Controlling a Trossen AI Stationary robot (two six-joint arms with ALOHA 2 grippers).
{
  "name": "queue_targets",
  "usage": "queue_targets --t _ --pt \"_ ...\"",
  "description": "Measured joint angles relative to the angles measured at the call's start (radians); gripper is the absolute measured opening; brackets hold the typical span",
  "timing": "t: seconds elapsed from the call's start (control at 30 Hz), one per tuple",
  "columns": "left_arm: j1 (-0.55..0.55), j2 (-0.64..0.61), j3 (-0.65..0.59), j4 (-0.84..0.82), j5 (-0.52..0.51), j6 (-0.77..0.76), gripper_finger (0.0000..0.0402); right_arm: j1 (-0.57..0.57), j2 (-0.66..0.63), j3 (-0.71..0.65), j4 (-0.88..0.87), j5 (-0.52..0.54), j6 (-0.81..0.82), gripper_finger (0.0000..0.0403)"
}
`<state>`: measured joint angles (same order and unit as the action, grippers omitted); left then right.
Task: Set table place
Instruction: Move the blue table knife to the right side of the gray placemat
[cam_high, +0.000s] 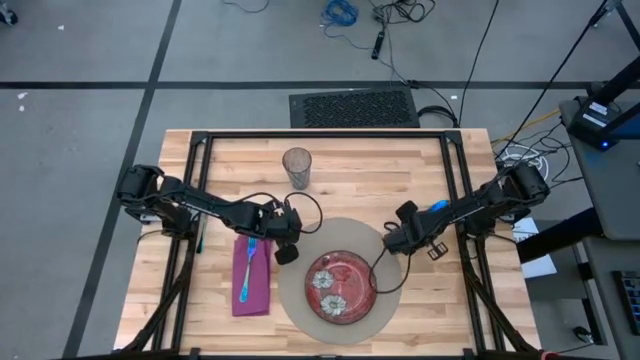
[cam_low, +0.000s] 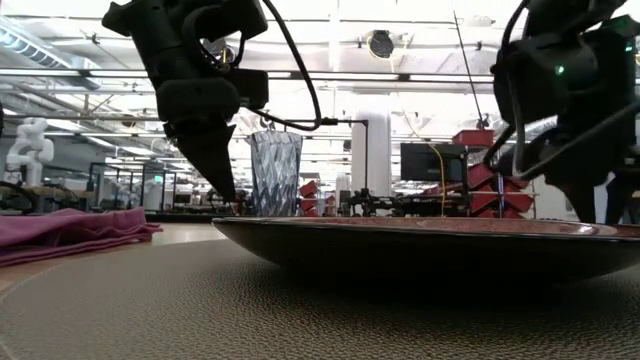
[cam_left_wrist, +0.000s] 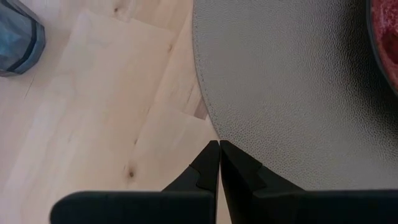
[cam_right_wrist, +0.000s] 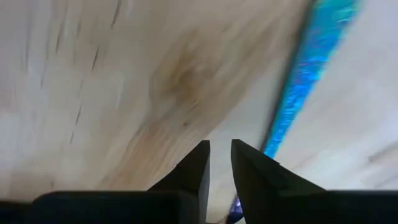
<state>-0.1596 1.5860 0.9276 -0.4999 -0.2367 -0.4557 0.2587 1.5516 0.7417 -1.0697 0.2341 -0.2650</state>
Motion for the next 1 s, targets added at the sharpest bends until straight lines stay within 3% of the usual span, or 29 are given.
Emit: queue_targets --t 0.13,0.47,0.7,1.0 --pt "0.003 0.0 0.0 0.001 0.0 0.004 0.0 -0.012 -0.027 0.009 0.044 0.006 0.06 0.0055" --pt "0.001 0.0 0.0 0.021 -0.001 0.017 0.0 -0.138 -0.039 0.01 0.147 -0.003 0.019 0.0103" --pt "0.001 0.0 0.0 0.02 -0.001 0.018 0.0 -0.197 -0.039 0.01 0.176 -0.099 -0.06 0.0137" --pt "0.001 0.0 0.0 0.02 -0.001 0.018 0.0 -0.248 -0.035 0.01 0.206 -0.112 -0.125 0.0128"
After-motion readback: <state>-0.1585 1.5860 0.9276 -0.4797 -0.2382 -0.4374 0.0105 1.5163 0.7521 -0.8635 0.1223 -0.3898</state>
